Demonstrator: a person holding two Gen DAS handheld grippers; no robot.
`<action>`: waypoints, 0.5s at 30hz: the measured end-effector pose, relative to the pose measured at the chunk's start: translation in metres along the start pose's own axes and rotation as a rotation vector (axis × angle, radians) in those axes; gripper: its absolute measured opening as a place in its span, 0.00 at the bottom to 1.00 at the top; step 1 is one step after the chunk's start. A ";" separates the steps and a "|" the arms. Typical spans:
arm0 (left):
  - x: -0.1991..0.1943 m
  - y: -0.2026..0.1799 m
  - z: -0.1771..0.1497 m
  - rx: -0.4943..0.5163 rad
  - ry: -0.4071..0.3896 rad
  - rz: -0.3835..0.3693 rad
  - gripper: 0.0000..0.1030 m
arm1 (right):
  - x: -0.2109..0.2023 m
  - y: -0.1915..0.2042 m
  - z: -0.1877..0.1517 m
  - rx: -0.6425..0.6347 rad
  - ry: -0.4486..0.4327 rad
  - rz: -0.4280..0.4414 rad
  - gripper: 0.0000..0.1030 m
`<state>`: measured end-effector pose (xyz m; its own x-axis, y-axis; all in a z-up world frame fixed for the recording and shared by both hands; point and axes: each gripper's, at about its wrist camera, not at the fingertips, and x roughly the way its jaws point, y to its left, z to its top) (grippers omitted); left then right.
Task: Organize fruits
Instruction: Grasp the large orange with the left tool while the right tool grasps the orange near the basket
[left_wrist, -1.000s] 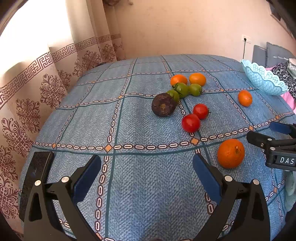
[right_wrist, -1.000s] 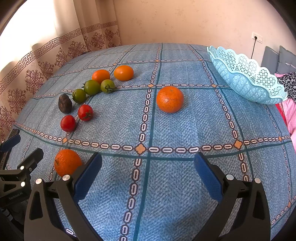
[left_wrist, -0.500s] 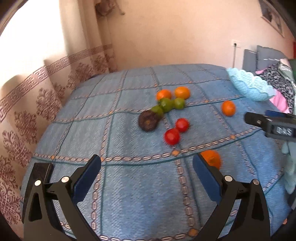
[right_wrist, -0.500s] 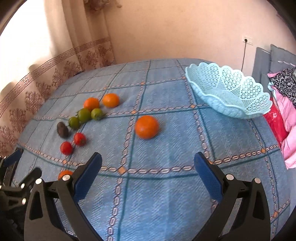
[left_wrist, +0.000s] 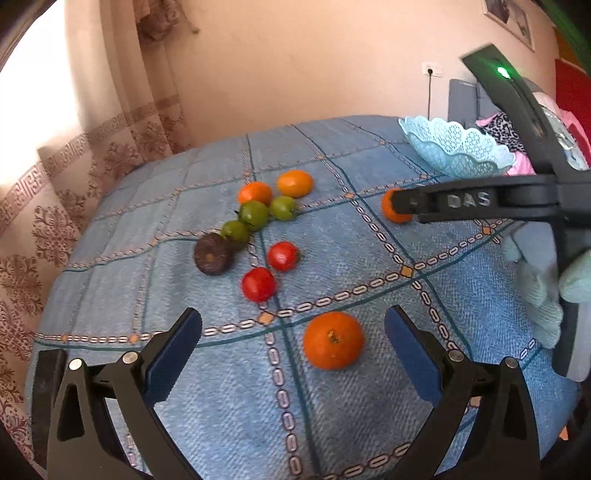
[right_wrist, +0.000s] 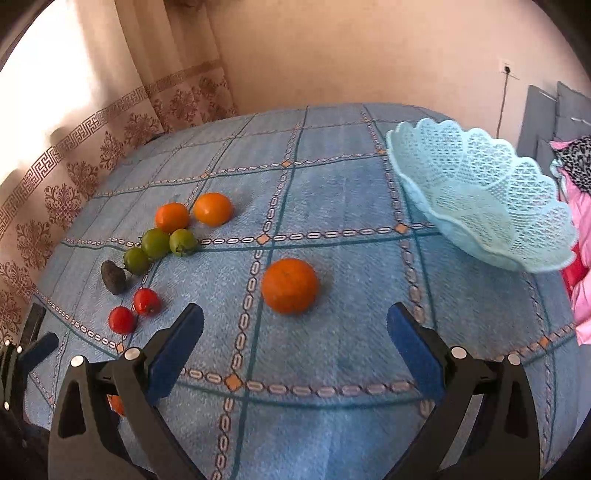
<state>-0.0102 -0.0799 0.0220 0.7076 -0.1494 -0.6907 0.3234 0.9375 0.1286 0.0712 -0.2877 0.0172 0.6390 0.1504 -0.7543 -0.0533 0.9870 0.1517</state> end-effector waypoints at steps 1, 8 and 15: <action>0.003 -0.001 0.000 -0.003 0.013 -0.015 0.95 | 0.004 0.002 0.001 -0.007 0.005 -0.003 0.97; 0.025 -0.005 -0.005 -0.020 0.102 -0.086 0.71 | 0.028 0.008 0.009 -0.023 0.049 -0.006 0.73; 0.035 0.002 -0.008 -0.064 0.153 -0.132 0.47 | 0.040 0.009 0.008 -0.014 0.064 0.012 0.61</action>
<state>0.0105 -0.0811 -0.0075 0.5562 -0.2274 -0.7993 0.3632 0.9316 -0.0123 0.1022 -0.2735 -0.0066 0.5880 0.1652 -0.7918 -0.0718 0.9857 0.1523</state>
